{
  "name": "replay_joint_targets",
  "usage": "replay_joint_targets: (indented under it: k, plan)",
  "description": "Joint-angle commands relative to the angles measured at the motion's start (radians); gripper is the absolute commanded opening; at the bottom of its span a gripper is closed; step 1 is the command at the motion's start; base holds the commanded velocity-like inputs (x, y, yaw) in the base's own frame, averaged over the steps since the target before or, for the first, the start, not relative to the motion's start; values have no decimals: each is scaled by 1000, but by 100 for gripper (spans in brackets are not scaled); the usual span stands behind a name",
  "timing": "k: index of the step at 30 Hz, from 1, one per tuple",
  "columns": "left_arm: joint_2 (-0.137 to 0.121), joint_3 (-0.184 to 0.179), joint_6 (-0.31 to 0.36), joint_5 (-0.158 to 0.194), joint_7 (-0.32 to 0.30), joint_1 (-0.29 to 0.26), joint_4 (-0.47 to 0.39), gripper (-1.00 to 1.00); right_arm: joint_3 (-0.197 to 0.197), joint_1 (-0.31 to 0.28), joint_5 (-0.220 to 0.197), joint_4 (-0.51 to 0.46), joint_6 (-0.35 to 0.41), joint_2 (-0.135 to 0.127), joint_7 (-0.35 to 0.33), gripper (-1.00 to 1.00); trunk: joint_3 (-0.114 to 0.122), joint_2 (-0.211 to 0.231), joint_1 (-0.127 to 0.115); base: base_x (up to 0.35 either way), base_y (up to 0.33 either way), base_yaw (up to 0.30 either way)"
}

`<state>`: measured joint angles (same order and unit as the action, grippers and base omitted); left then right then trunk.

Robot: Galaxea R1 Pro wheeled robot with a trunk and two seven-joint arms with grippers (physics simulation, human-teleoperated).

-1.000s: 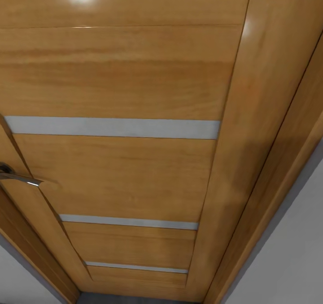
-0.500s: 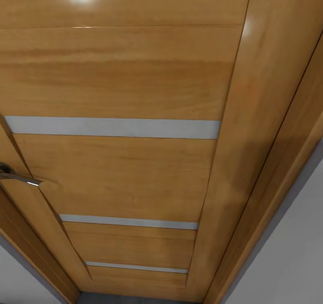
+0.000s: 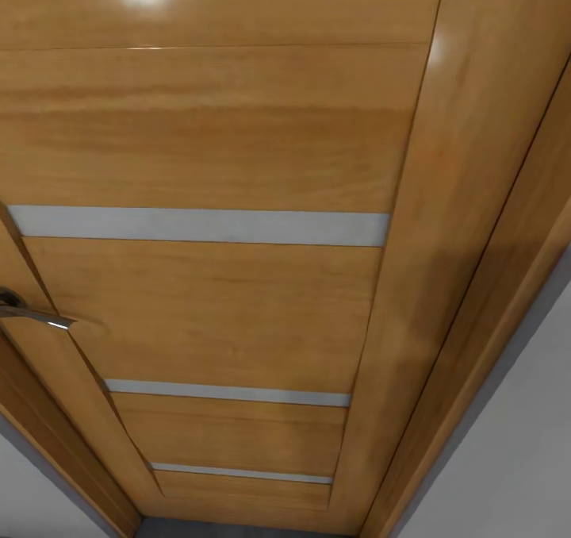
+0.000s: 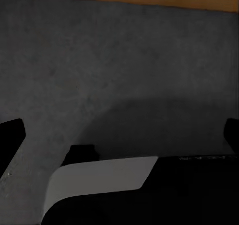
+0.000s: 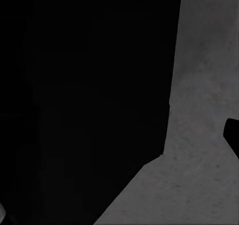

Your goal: Move the two storage containers from the living room to the garage. In the garage, place one container on the floor and stack the other container on top of it (either order is fine).

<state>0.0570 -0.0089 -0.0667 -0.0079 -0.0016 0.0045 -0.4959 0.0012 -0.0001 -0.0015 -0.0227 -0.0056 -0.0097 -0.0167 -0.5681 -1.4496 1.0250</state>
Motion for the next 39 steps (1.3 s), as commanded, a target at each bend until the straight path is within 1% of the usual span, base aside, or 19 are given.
replay_joint_targets:
  k: [1, 2, 5, 8, 9, 12, 13, 15, 17, 21, 22, 25, 27, 28, 31, 32, 34, 38, 39]
  plan:
    - [-2, -1, 26, 0, -1, 14, -74, 100, -1, 0, 0, -6, -1, 0, -1, 100, -1, 0, 0, 0, 0, 0]
    - [-5, -1, 81, 3, -7, 63, -225, 100, -2, 0, -1, -16, 0, -1, -1, 100, -1, 0, 0, 0, 0, 0]
    - [-9, 2, 140, 5, -22, 166, -452, 100, -3, 0, -1, -25, 0, -1, 0, 100, -1, 0, 0, 0, 0, 0]
    - [-12, 6, 174, 6, -38, 270, -665, 100, -4, -1, -1, -30, 1, 0, 0, 100, -1, 0, 0, 0, 0, 0]
    - [-17, 8, 187, 6, -53, 325, -781, 100, -4, -1, -2, -35, 1, 2, 1, 100, -1, 0, 0, 0, 0, 0]
    - [-33, 10, 199, 8, -97, 376, -916, 100, -4, -1, -2, -44, 1, 2, 1, 100, -1, 0, 0, 0, 0, 0]
    - [-45, 12, 203, 10, -142, 397, -980, 100, -4, -2, -3, -49, 1, 2, 1, 100, -1, 0, 0, 0, 0, 0]
    - [-55, 20, 205, 14, -194, 411, -1022, 100, -4, -3, -3, -52, 1, 2, 2, 100, -1, 0, 0, 0, 0, 0]
    - [-60, 54, 207, 17, -251, 420, -1049, 100, -4, -4, -3, -54, 1, 1, 2, 100, -1, 0, 0, 0, 0, 0]
    - [-60, 178, 209, 24, -399, 429, -1077, 100, -4, -7, -2, -56, 3, 0, 3, 100, -1, 0, 0, 0, 0, 0]
    - [-59, 237, 214, 26, -490, 432, -1084, 100, -4, -8, -2, -56, 3, -1, 4, 100, -1, 0, 0, 0, 0, 0]
    - [-54, 297, 238, 29, -615, 434, -1090, 100, -4, -9, -2, -57, 3, -3, 5, 100, -1, 0, 0, 0, 0, 0]
    - [-51, 321, 251, 36, -679, 434, -1092, 100, -4, -10, -2, -57, 3, -4, 6, 100, -1, 0, 0, 0, 0, 0]
    - [-50, 337, 259, 52, -726, 435, -1094, 100, -4, -11, -2, -60, 3, -5, 6, 100, -1, 0, 0, 0, 0, 0]
    - [-49, 357, 266, 90, -778, 435, -1095, 100, -4, -12, -2, -67, 3, -4, 7, 100, -1, 0, 0, 0, 0, 0]
    - [-50, 368, 268, 121, -809, 435, -1096, 100, -4, -12, -1, -71, 3, -3, 8, 100, -1, 0, 0, 0, 0, 0]
    - [-53, 376, 270, 151, -840, 436, -1096, 100, -4, -12, -1, -73, 3, -2, 10, 100, -1, 0, 0, 0, 0, 0]
    - [-59, 391, 271, 195, -906, 433, -1097, 100, -3, -15, 1, -76, 3, -1, 12, 100, -1, 0, 0, 0, 0, 0]
    - [-59, 394, 272, 199, -914, 431, -1097, 100, -3, -16, 1, -76, 3, -1, 12, 100, -1, 0, 0, 0, 0, 0]
